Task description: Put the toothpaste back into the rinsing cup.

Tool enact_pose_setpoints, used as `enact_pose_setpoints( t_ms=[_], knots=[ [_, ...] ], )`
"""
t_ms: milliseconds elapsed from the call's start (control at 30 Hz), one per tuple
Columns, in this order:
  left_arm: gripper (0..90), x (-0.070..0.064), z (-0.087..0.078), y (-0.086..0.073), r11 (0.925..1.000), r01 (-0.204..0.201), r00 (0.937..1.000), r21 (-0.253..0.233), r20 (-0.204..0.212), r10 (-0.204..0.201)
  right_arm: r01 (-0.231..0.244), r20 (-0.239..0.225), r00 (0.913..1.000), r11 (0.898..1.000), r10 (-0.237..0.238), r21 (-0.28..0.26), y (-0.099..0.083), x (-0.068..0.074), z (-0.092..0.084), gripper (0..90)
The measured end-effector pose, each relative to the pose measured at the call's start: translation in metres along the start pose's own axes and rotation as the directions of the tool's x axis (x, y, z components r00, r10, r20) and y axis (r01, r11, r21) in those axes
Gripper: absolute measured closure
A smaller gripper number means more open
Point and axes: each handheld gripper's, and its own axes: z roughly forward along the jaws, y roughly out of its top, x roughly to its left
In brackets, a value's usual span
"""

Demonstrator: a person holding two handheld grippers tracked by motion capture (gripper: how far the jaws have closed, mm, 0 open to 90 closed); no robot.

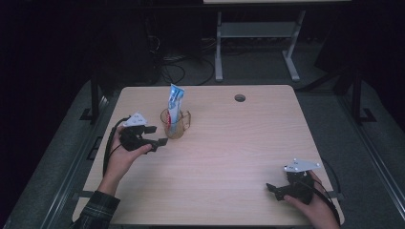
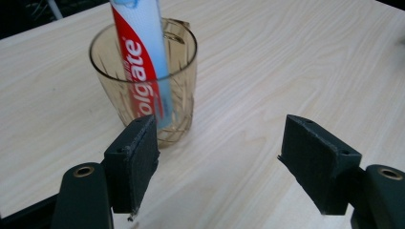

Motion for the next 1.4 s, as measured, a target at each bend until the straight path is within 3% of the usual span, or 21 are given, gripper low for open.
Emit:
enact_pose_setpoints(
  t_ms=[333,833,1400],
  knots=[
    [29.2,-0.02,-0.001,-0.027,1.0,-0.005,1.0,-0.008,0.008,0.005,0.0,0.0,1.0,1.0,0.0,0.0,0.0,0.0,0.0,0.6],
    [27.8,-0.044,0.001,-0.064,0.9979,-0.004,0.9997,0.064,0.025,0.003,0.001,-0.002,1.0,1.0,-0.001,0.0,0.0,0.0,0.0,0.6],
    [25.3,-0.052,0.002,-0.099,0.9861,-0.008,1.0,0.166,-0.001,0.008,0.002,-0.002,1.0,1.0,-0.002,0.001,0.0,0.0,0.0,0.6]
  ],
)
